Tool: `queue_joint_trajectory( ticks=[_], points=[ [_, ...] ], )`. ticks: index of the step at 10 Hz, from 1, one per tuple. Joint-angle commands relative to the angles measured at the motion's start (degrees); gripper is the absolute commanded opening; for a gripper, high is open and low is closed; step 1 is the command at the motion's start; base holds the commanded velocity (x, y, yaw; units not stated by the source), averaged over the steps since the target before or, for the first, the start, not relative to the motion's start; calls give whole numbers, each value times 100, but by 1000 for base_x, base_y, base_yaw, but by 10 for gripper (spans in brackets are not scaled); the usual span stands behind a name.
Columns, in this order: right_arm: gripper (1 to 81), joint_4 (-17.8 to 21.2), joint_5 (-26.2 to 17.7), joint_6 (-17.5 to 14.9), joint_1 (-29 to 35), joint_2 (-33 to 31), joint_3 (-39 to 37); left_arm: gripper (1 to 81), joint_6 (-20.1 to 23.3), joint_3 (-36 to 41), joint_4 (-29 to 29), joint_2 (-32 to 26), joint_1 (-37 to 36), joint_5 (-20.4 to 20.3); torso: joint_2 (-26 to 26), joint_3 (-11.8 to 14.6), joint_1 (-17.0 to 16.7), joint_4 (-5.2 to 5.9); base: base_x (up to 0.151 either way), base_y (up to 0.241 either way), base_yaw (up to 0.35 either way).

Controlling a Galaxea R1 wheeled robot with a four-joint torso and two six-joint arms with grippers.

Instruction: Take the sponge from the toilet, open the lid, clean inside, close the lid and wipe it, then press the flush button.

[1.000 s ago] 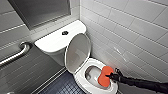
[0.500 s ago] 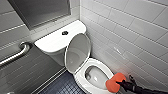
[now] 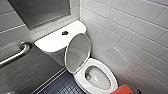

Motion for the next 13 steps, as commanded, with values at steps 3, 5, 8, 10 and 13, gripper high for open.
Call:
queue_joint_trajectory(
  ticks=[3,5,8,10,13],
  points=[
    [10,-98,155,-256,-549,-1067,1066,811,52,160,38,10,62,459,0,0,0,0,0,0,0],
    [10,-98,-65,-609,-515,-1243,1400,811,52,177,152,46,54,459,0,0,0,0,0,0,0],
    [10,-98,-635,-714,66,-1323,1690,811,52,168,170,54,54,459,-2,0,0,0,0,0,0],
    [10,-89,-1041,-705,496,-1122,1683,811,52,159,170,63,54,450,-2,0,0,0,0,0,0],
    [10,-19,-1358,-705,866,-523,1498,811,52,159,170,63,62,450,-2,0,0,0,0,0,0]
  ],
)
